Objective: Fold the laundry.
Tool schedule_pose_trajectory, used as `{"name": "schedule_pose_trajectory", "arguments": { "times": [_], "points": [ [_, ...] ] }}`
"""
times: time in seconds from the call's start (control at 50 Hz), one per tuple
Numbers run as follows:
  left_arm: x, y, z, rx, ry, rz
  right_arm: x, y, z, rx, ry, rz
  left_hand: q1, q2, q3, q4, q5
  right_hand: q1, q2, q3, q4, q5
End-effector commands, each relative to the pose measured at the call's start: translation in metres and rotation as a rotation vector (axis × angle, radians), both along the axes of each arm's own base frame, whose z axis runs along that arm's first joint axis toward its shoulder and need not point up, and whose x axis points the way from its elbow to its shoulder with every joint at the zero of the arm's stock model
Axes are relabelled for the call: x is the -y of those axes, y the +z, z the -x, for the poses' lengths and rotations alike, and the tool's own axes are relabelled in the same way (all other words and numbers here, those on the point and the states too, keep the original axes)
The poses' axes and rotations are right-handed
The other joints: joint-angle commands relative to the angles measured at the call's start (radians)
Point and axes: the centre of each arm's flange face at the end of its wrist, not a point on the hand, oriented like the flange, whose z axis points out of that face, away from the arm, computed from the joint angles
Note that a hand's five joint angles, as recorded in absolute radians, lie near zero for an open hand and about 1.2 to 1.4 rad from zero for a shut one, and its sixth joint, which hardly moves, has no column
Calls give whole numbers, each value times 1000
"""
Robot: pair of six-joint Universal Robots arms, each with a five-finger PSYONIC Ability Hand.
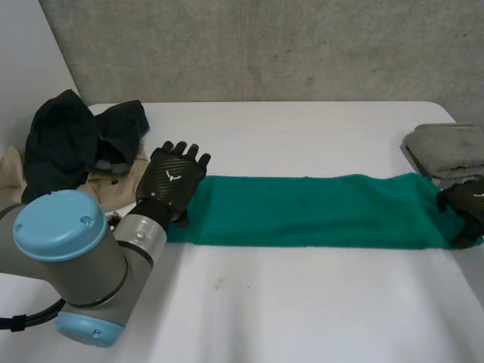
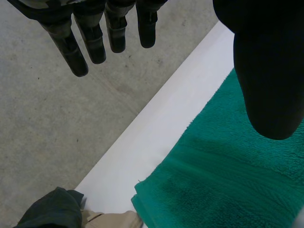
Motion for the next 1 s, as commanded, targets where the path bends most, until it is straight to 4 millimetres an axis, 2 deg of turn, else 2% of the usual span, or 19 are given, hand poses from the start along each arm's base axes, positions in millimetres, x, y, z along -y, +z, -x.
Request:
{"name": "schedule_pose_trajectory", "arguments": {
  "times": [0.02,0.04,0.06,0.26,0.42,0.46,0.56,0.62,0.64,0.66,0.72,0.74,0.8,0.82,0.88,0.9,0.96,0.98,1.0],
  "points": [
    [0,-2,0,1,-1,-5,5,-9,3,-20,5,-2,-20,-30,-36,-28,-45,517,428,426,427,424],
    [0,-2,0,1,-1,-5,7,-10,3,-22,6,0,-20,-30,-36,-28,-45,806,717,715,716,713],
    [0,-2,0,2,-1,-6,8,-10,4,-25,5,2,-20,-30,-36,-28,-45,845,757,754,755,753],
    [0,-2,-1,2,2,-6,12,-5,11,-43,-26,22,-20,-30,-36,-28,-45,846,757,755,756,753],
    [1,0,-2,0,9,-2,22,26,71,-176,-150,124,-20,-30,-36,-28,-45,846,757,755,756,753],
    [1,1,-2,-2,9,0,23,29,78,-209,-158,136,-20,-30,-36,-28,-45,846,757,755,756,753],
    [2,4,-3,-7,14,6,27,34,85,-258,-167,159,-20,-30,-36,-28,-45,846,757,755,756,753],
    [2,7,-4,-11,15,16,27,45,79,-272,-168,187,-20,-30,-36,-28,-45,846,757,755,756,753],
    [2,8,-4,-12,17,19,27,50,74,-272,-154,202,-20,-30,-36,-28,-45,846,757,755,756,753],
    [3,10,-4,-16,19,22,26,60,57,-274,-115,237,-20,-30,-36,-28,-45,846,757,755,756,753],
    [6,13,-8,-21,32,30,24,71,23,-265,-34,282,-20,-30,-36,-28,-45,846,757,755,756,753],
    [8,16,-10,-23,38,36,22,75,-3,-251,29,309,-20,-30,-36,-28,-45,846,757,755,756,753],
    [15,25,-17,-38,64,59,15,81,-44,-226,133,353,-20,-30,-36,-28,-45,846,757,755,756,753],
    [15,27,-17,-39,68,62,7,85,-74,-211,209,386,-20,-30,-36,-28,-45,846,757,755,756,753],
    [19,33,-22,-48,84,76,-8,92,-118,-192,328,454,-20,-30,-36,-28,-45,846,757,755,756,753],
    [19,35,-23,-52,86,81,-21,97,-147,-177,406,500,-20,-30,-36,-28,-45,846,757,755,756,753],
    [21,38,-25,-77,95,77,-44,100,-188,-145,529,559,-20,-30,-36,-28,-45,846,757,755,756,753],
    [21,38,-25,-86,95,74,-59,96,-212,-120,615,578,-20,-30,-36,-28,-45,846,757,755,756,753],
    [21,38,-25,-100,95,67,-66,91,-224,-108,659,577,-20,-30,-36,-28,-45,846,757,755,756,753]
  ]
}}
